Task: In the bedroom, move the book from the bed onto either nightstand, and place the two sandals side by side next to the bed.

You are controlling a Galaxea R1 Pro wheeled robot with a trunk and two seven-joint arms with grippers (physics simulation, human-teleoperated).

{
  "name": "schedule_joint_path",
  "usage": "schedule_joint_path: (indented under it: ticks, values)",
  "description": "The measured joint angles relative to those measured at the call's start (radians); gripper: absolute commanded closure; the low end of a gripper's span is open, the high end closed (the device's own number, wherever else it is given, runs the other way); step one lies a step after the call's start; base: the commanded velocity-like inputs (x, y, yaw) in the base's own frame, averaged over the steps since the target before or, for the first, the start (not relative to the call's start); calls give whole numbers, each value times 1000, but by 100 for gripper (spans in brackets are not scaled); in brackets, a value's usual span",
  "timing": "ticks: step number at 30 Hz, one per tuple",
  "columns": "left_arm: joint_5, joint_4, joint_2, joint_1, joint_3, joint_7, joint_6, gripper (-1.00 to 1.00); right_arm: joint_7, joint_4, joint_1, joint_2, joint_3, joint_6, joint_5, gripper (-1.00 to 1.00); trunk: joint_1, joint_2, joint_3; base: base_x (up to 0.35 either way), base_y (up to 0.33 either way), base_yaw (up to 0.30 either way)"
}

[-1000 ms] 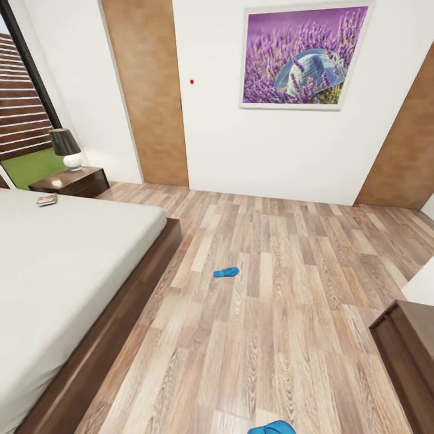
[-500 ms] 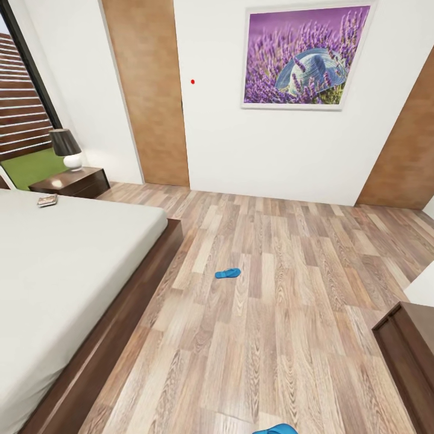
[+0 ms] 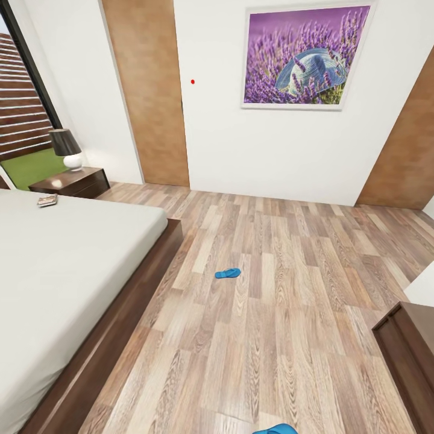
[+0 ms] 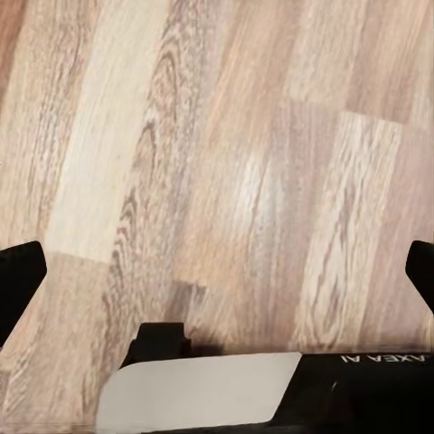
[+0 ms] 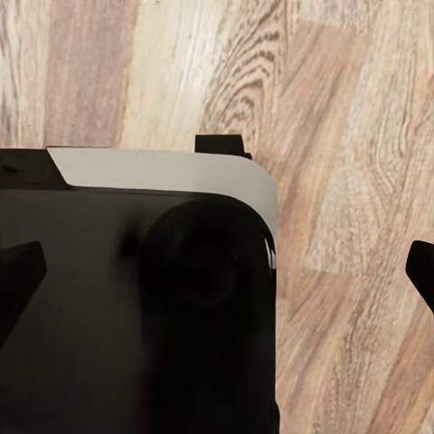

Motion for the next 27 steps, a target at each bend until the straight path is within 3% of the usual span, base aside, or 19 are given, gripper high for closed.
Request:
schedule_joint_path:
  ticks: [4,8,15,27]
  values:
    - [0,-40,-1,-72,0,0,158,-100,0,-4,0,-1,-1,0,0,-100,0,0,0,0,0,0]
    - [0,-55,-1,-142,0,0,232,-100,0,-6,0,-1,-2,0,0,-100,0,0,0,0,0,0]
    - [1,-56,-1,-187,-1,-2,261,-100,0,-8,0,-5,-5,0,0,-100,0,0,0,0,0,0]
    - [1,-40,-7,-144,0,-3,259,-100,-67,-9,-3,-5,-5,35,1,-100,0,0,0,0,0,0]
